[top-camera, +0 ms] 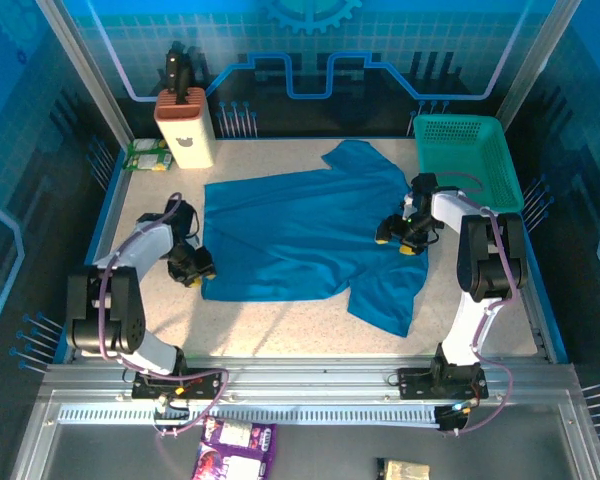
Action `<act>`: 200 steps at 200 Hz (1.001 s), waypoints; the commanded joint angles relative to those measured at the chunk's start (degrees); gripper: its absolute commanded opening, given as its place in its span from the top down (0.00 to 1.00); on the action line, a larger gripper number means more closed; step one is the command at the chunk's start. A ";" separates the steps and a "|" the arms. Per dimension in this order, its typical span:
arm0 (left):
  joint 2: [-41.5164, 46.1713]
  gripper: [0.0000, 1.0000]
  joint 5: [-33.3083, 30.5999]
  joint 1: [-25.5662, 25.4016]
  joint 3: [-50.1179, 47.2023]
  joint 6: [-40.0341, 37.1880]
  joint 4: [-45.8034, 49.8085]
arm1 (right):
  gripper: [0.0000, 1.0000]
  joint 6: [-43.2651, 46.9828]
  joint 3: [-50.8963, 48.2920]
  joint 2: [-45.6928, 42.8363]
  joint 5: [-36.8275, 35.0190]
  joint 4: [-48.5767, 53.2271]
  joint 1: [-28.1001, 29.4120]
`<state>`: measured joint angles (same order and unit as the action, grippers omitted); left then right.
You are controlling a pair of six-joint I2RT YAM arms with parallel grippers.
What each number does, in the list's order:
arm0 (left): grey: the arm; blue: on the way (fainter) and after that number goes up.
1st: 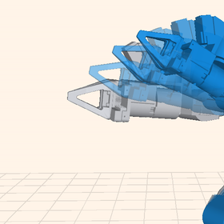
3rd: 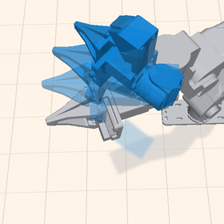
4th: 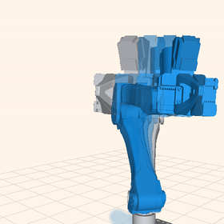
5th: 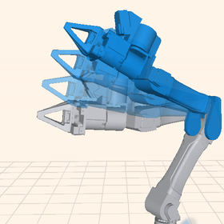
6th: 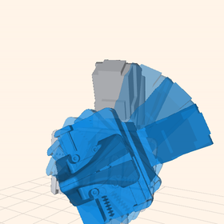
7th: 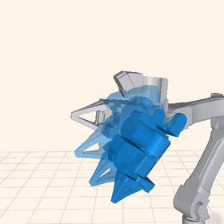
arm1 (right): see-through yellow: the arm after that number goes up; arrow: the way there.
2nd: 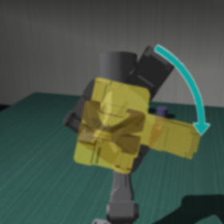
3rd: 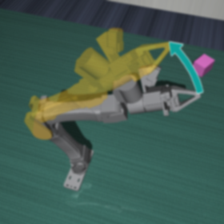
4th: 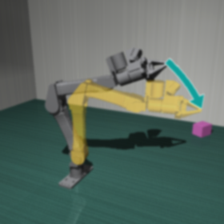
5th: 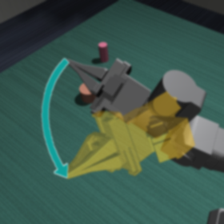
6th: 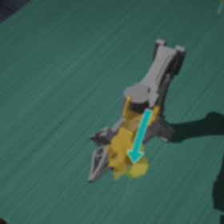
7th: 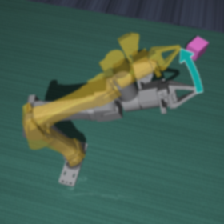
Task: Fold the inside-out t-shirt
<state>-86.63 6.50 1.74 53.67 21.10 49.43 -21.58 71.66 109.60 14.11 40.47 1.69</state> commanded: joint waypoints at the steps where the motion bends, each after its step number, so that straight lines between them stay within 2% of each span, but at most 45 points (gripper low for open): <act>1: 0.38 0.66 3.16 -0.35 -0.31 1.00 1.23 | 0.28 0.46 -0.66 0.36 -2.51 1.01 -0.72; 53: -5.86 0.63 4.37 -0.38 -1.28 0.70 -2.93 | 0.28 0.67 -0.64 0.21 -2.52 1.21 -0.61; 72: -6.97 0.64 2.36 -0.42 -1.19 0.83 -3.27 | 0.28 0.64 -0.72 0.35 -2.36 1.11 -0.63; 95: -7.17 0.71 1.67 -0.35 -1.22 0.70 -4.05 | 0.28 0.54 -0.74 0.66 -2.35 0.93 -0.55; 115: -7.30 0.86 1.59 -0.38 -1.21 0.97 -4.56 | 0.28 0.50 -0.82 0.83 -2.59 0.93 -0.56; 136: -4.61 1.00 0.51 -0.42 -1.13 1.73 -3.68 | 0.28 0.49 -1.00 0.75 -2.85 0.93 -0.56; 174: 5.94 1.00 -2.11 -0.42 -0.86 4.88 3.98 | 0.27 0.04 -1.17 0.98 -3.69 0.88 -0.63; 200: 12.77 1.00 -3.83 -1.61 -3.09 9.73 8.22 | 0.27 -0.29 -0.91 1.33 -4.34 1.15 -0.72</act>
<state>-79.18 5.74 1.54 52.86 25.50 50.15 -21.58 71.66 109.60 13.85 40.47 1.69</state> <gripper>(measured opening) 0.051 0.728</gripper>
